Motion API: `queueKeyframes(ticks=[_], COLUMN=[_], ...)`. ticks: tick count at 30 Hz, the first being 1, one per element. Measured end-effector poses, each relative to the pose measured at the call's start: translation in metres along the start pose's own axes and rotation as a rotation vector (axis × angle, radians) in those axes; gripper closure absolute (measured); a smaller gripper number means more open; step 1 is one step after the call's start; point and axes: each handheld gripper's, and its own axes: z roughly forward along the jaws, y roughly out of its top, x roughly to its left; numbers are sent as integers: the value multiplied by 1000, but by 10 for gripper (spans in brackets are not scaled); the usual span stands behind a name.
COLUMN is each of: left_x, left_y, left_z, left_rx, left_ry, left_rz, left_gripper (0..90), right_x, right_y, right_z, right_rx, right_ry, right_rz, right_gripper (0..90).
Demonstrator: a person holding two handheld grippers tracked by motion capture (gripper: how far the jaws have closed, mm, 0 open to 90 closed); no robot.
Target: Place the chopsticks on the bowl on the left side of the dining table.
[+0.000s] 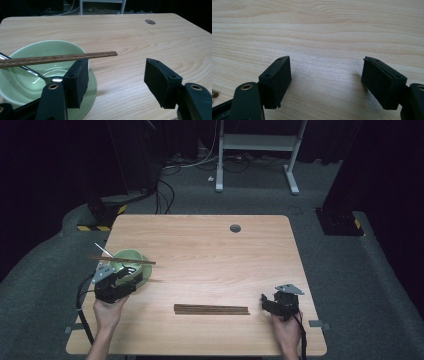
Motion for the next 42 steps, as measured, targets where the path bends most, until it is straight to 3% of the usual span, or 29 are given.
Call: queueKeyframes(ticks=[42], left_x=[-40], left_y=[-13], left_z=[14], left_rx=[48], left_ry=[-106], left_rz=[25], left_gripper=[350], right_x=[0], right_y=[0], right_z=[0], right_rx=[1], right_ry=[3], right_rz=[-3], right_gripper=[233])
